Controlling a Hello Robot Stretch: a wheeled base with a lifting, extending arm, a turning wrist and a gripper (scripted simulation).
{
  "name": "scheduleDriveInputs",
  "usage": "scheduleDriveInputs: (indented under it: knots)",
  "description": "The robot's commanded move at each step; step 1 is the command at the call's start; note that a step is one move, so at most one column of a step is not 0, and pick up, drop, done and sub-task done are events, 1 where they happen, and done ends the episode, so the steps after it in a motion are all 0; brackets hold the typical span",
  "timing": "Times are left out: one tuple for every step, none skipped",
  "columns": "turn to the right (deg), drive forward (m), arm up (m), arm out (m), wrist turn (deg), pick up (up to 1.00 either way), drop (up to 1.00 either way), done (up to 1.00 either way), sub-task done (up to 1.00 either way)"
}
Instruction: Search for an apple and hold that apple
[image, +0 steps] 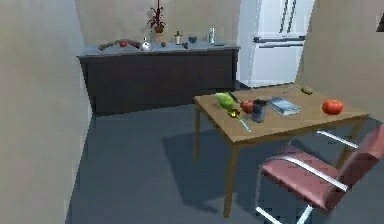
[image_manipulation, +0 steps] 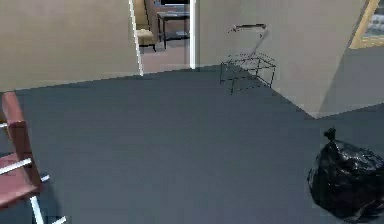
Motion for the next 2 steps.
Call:
scheduleDriveInputs:
  knots:
    - [0.0, 0.70, 0.00, 0.00, 0.0, 0.00, 0.00, 0.00, 0.00]
    - [-45.0, 0.00, 0.00, 0.00, 0.0, 0.00, 0.00, 0.00, 0.00]
